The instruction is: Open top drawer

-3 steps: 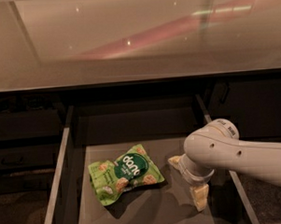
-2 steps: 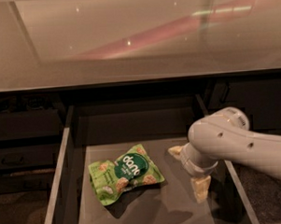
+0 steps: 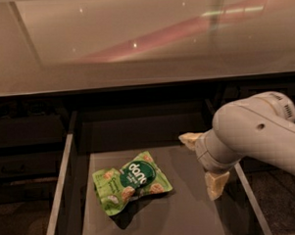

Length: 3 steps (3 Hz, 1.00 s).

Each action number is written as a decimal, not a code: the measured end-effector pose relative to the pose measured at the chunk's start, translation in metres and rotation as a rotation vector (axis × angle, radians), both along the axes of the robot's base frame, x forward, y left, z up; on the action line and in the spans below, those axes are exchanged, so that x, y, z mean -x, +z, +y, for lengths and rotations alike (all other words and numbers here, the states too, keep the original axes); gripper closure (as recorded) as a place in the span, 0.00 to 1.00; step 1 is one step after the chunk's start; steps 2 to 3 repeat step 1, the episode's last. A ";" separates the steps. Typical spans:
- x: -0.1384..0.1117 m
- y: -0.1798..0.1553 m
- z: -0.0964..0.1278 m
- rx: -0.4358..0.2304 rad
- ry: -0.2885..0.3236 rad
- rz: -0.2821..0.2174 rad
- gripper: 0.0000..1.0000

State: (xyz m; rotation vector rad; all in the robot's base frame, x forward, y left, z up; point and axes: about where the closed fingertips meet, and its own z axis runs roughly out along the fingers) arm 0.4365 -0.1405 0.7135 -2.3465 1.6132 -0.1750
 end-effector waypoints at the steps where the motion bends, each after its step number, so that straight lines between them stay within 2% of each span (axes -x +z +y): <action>1: 0.000 0.005 0.000 0.001 -0.002 -0.009 0.00; 3: 0.000 0.005 0.000 0.001 -0.002 -0.009 0.00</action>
Offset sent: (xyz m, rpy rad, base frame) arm 0.0000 0.0000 0.0000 0.0000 0.0000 0.0000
